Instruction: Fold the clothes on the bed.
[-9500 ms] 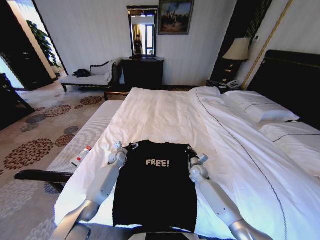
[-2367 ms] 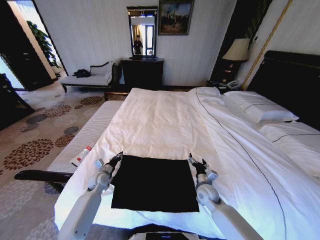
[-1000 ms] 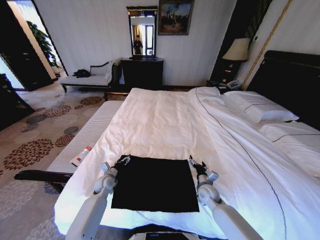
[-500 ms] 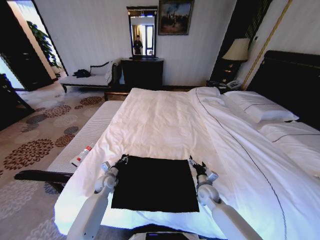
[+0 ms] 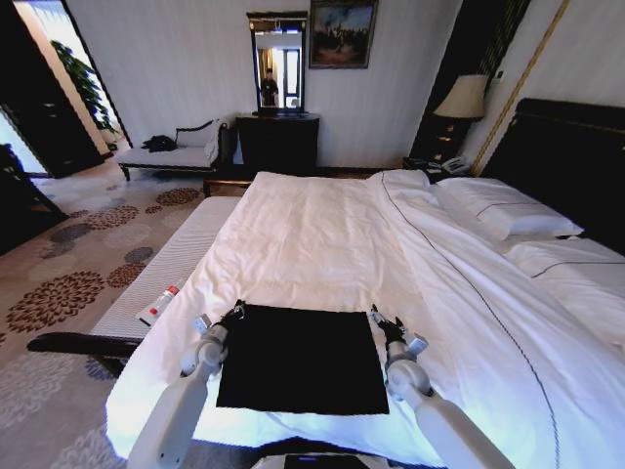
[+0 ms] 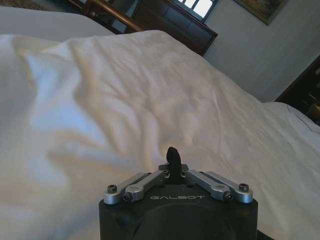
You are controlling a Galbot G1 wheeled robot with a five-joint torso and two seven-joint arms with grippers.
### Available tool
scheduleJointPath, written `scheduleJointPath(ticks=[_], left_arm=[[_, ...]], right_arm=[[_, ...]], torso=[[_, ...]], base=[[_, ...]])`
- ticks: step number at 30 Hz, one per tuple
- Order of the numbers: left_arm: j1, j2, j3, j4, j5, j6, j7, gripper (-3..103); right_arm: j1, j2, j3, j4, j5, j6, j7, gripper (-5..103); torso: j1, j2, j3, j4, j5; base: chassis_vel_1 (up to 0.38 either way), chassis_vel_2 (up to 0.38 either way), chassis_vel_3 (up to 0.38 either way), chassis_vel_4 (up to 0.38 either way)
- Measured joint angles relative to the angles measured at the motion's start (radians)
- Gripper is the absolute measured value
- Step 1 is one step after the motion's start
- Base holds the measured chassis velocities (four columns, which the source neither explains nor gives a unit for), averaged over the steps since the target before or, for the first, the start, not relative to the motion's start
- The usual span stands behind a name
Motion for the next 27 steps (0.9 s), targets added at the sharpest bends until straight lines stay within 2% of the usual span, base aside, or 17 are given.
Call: scheduleJointPath(ticks=[12, 14, 16, 17, 19, 22, 25, 26, 27], left_arm=[[0.006, 0.005, -0.009, -0.012, -0.002, 0.0, -0.004, 1], [0.009, 0.008, -0.01, -0.014, -0.002, 0.0, -0.004, 1], [0.01, 0.009, -0.01, -0.015, -0.001, -0.001, -0.004, 1], [0.01, 0.009, -0.01, -0.015, -0.001, -0.001, -0.004, 1], [0.01, 0.009, -0.009, -0.019, -0.001, -0.001, -0.005, 1], [0.01, 0.007, -0.008, -0.021, 0.0, -0.001, -0.006, 1], [0.009, 0.006, -0.005, -0.024, 0.003, -0.001, -0.008, 1], [0.009, 0.006, -0.005, -0.024, 0.003, -0.001, -0.008, 1], [0.009, 0.006, -0.005, -0.025, 0.003, -0.001, -0.008, 1]], right_arm=[[0.04, 0.033, -0.048, -0.094, 0.058, 0.044, -0.211, 100], [0.042, 0.034, -0.05, -0.1, 0.077, 0.058, -0.249, 103], [0.039, 0.034, -0.052, -0.101, 0.091, 0.066, -0.265, 94], [0.039, 0.034, -0.052, -0.101, 0.091, 0.066, -0.265, 94], [0.033, 0.034, -0.053, -0.102, 0.097, 0.069, -0.275, 84], [0.026, 0.034, -0.055, -0.102, 0.097, 0.071, -0.283, 79], [0.015, 0.038, -0.063, -0.102, 0.091, 0.072, -0.293, 62], [0.015, 0.038, -0.063, -0.102, 0.091, 0.072, -0.293, 62], [0.013, 0.041, -0.065, -0.102, 0.09, 0.073, -0.296, 57]], torso=[[0.0, 0.0, 0.0, 0.0001, 0.0002], [0.0, 0.0, 0.0, 0.0002, 0.0001], [0.0, 0.0, 0.0, 0.0002, 0.0001], [0.0, 0.0, 0.0, 0.0002, 0.0001], [0.0, 0.0, 0.0, 0.0002, 0.0002], [0.0, 0.0, 0.0, 0.0002, 0.0002], [0.0, 0.0, 0.0, 0.0002, 0.0002], [0.0, 0.0, 0.0, 0.0002, 0.0002], [0.0, 0.0, 0.0, 0.0002, 0.0003]], base=[[0.0, 0.0, 0.0, 0.0], [0.0, 0.0, 0.0, 0.0], [0.0, 0.0, 0.0, 0.0], [0.0, 0.0, 0.0, 0.0], [0.0, 0.0, 0.0, 0.0], [0.0, 0.0, 0.0, 0.0], [0.0, 0.0, 0.0, 0.0], [0.0, 0.0, 0.0, 0.0], [0.0, 0.0, 0.0, 0.0]])
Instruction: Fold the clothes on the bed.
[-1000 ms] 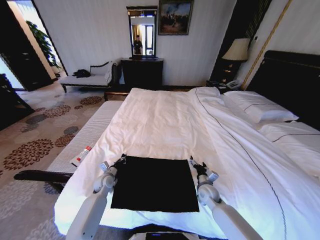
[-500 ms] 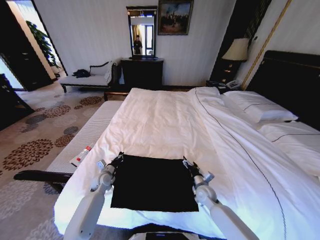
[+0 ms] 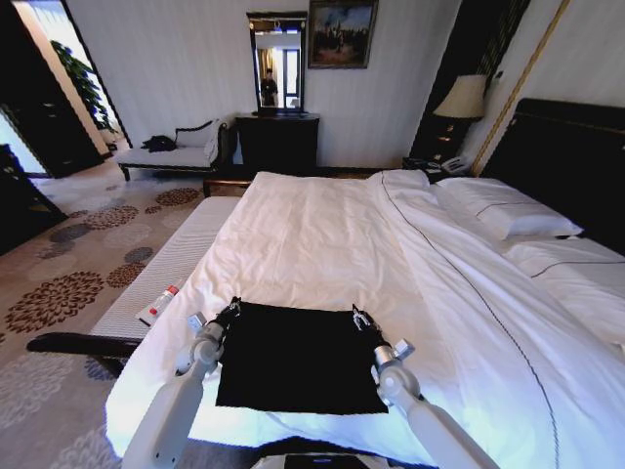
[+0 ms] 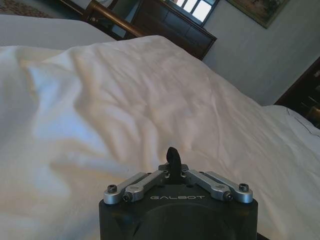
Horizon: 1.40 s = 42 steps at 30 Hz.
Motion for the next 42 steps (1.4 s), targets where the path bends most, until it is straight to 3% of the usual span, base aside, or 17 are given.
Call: scheduleJointPath(ticks=[4, 11, 13, 16, 23, 30, 42], left_arm=[[0.0, 0.003, 0.0, -0.002, 0.0, 0.0, 0.0, 1], [0.001, 0.01, -0.004, -0.002, -0.001, 0.0, 0.0, 1], [0.002, 0.01, -0.005, -0.002, -0.001, 0.0, 0.0, 1], [0.002, 0.009, -0.006, -0.004, -0.001, 0.0, 0.0, 1], [0.015, 0.016, -0.032, -0.068, -0.011, -0.002, 0.004, 1], [0.094, 0.021, -0.098, -0.3, -0.103, -0.002, 0.015, 1], [0.253, 0.061, -0.259, -0.576, -0.239, 0.019, 0.002, 1]], right_arm=[[-0.002, 0.004, -0.004, 0.0, 0.0, 0.007, -0.015, 46], [-0.013, -0.005, -0.014, 0.014, 0.004, 0.014, -0.069, 14], [-0.015, -0.005, -0.014, 0.014, 0.004, 0.015, -0.069, 14], [-0.021, -0.004, -0.008, 0.021, 0.004, 0.024, -0.07, 2], [-0.052, -0.002, 0.045, 0.114, 0.008, 0.088, -0.101, 2], [-0.139, -0.006, 0.113, 0.318, 0.038, 0.14, -0.111, 2], [-0.295, 0.011, 0.267, 0.602, 0.023, 0.156, -0.115, 2]], torso=[[0.0, 0.0, 0.0, 0.0, -0.0001], [0.0, 0.0, 0.0, 0.0, -0.0001], [0.0, 0.0, 0.0, 0.0, -0.0001], [0.0, 0.0, 0.0, 0.0, -0.0001], [0.0, 0.0, 0.0, 0.0, 0.0], [0.0, 0.0, 0.0, 0.0, 0.0001], [0.0, 0.0, 0.0, 0.0, -0.0003]], base=[[0.0, 0.0, 0.0, 0.0], [0.0, 0.0, 0.0, 0.0], [0.0, 0.0, 0.0, 0.0], [0.0, 0.0, 0.0, 0.0], [0.0, 0.0, 0.0, 0.0], [0.0, 0.0, 0.0, 0.0], [0.0, 0.0, 0.0, 0.0]])
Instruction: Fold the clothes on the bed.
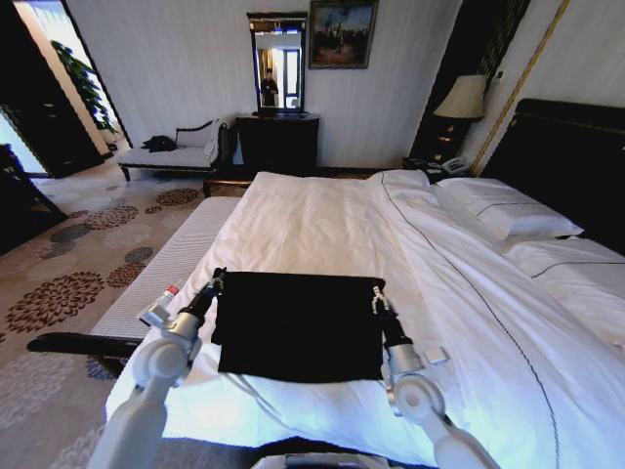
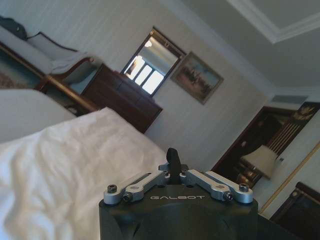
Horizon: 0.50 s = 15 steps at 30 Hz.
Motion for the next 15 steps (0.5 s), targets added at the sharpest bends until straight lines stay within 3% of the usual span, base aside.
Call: scheduleJointPath(ticks=[5, 12, 15], left_arm=[[0.03, 0.013, -0.039, -0.062, -0.026, 0.005, -0.008, 1], [0.119, 0.023, -0.114, -0.22, -0.067, 0.008, -0.015, 1], [0.161, 0.022, -0.135, -0.283, -0.095, 0.008, -0.033, 1]], right_arm=[[-0.036, -0.008, 0.039, 0.07, -0.014, 0.0, 0.018, 2], [-0.153, -0.005, 0.086, 0.203, -0.109, 0.013, 0.062, 2], [-0.217, 0.007, 0.095, 0.264, -0.185, 0.006, 0.132, 2]], torso=[[0.0, 0.0, 0.0, 0.0, 0.0001], [0.0, 0.0, 0.0, -0.0001, 0.0003], [0.0, 0.0, 0.0, -0.0001, 0.0002]], base=[[0.0, 0.0, 0.0, 0.0], [0.0, 0.0, 0.0, 0.0], [0.0, 0.0, 0.0, 0.0]])
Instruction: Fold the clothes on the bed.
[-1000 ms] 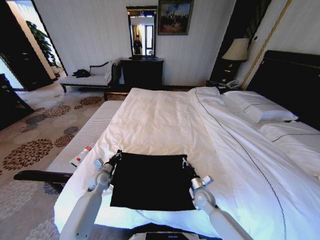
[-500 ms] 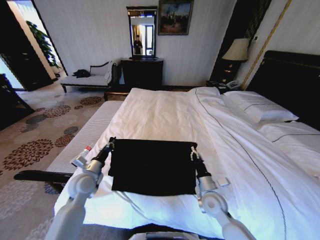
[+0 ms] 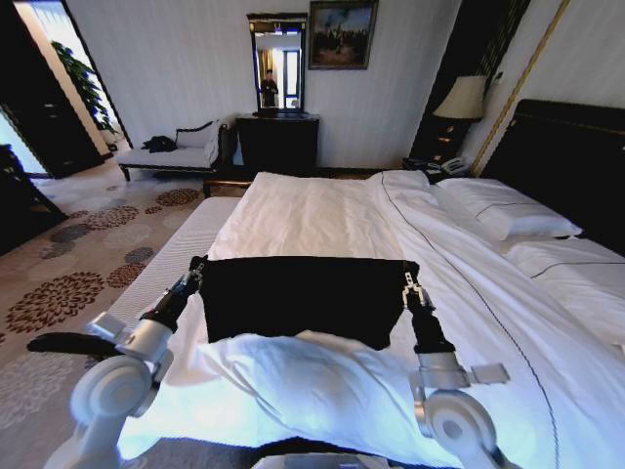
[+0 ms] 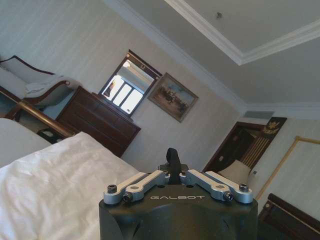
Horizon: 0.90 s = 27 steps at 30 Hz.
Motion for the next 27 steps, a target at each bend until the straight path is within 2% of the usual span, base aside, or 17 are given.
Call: scheduleJointPath(ticks=[3, 5, 6, 8, 10, 11, 12, 14, 17, 18, 21, 27], left_arm=[[0.018, 0.0, -0.004, -0.023, -0.003, 0.0, -0.006, 1], [0.061, 0.001, -0.015, -0.076, -0.012, 0.012, -0.038, 1], [0.061, 0.001, -0.015, -0.076, -0.012, 0.012, -0.038, 1], [0.115, 0.013, -0.037, -0.09, -0.036, 0.047, -0.105, 1], [0.134, 0.031, -0.047, -0.09, -0.052, 0.094, -0.173, 1], [0.134, 0.031, -0.047, -0.09, -0.052, 0.094, -0.173, 1], [0.126, 0.041, -0.034, -0.09, -0.048, 0.118, -0.199, 1], [0.068, 0.054, 0.019, -0.074, -0.017, 0.14, -0.234, 1], [-0.013, 0.061, 0.087, 0.017, 0.019, 0.142, -0.242, 1], [-0.046, 0.063, 0.115, 0.059, 0.035, 0.14, -0.239, 1], [-0.163, 0.064, 0.197, 0.216, 0.072, 0.119, -0.217, 1], [-0.26, 0.052, 0.25, 0.346, 0.091, 0.09, -0.172, 1]], right_arm=[[-0.024, 0.003, 0.0, 0.03, -0.028, -0.011, 0.039, 2], [-0.068, 0.004, -0.004, 0.084, -0.077, -0.067, 0.167, 2], [-0.068, 0.004, -0.004, 0.084, -0.077, -0.067, 0.167, 2], [-0.087, -0.009, -0.004, 0.09, -0.094, -0.167, 0.342, 2], [-0.07, -0.033, -0.003, 0.091, -0.055, -0.268, 0.486, 2], [-0.07, -0.033, -0.003, 0.091, -0.055, -0.268, 0.486, 2], [-0.039, -0.05, -0.005, 0.091, -0.025, -0.325, 0.561, 2], [0.047, -0.083, -0.028, 0.09, 0.031, -0.393, 0.644, 2], [0.163, -0.109, -0.068, 0.067, 0.066, -0.413, 0.651, 2], [0.206, -0.117, -0.087, 0.028, 0.075, -0.414, 0.638, 2], [0.346, -0.129, -0.155, -0.128, 0.094, -0.405, 0.586, 2], [0.465, -0.132, -0.211, -0.27, 0.131, -0.372, 0.504, 2]], torso=[[0.0, 0.0, 0.0, 0.0, 0.0001], [0.0, 0.0, 0.0, -0.0001, -0.0004], [0.0, 0.0, 0.0, -0.0001, -0.0004], [0.0, 0.0, 0.0, 0.0, -0.0001], [0.0, 0.0, 0.0, 0.0001, 0.0], [0.0, 0.0, 0.0, 0.0001, 0.0], [0.0, 0.0, 0.0, 0.0003, 0.0001], [0.0, 0.0, 0.0, 0.0, 0.0005], [0.0, 0.0, 0.0, -0.0001, -0.0002], [0.0, 0.0, 0.0, 0.0003, -0.0009], [0.001, 0.0, 0.001, 0.0001, -0.0001], [0.001, 0.0, 0.0, 0.0, 0.0001]], base=[[0.0, 0.0, 0.0, 0.0], [0.0, 0.0, 0.0, 0.0], [0.0, 0.0, 0.0, 0.0], [0.0, 0.0, 0.0, 0.0], [0.0, 0.0, 0.0, 0.0], [0.0, 0.0, 0.0, 0.0], [0.0, 0.0, 0.0, 0.0], [0.0, 0.0, 0.0, 0.0], [0.0, 0.0, 0.0, 0.0], [0.0, 0.0, 0.0, 0.0], [0.0, 0.0, 0.0, 0.0], [0.0, 0.0, 0.0, 0.0]])
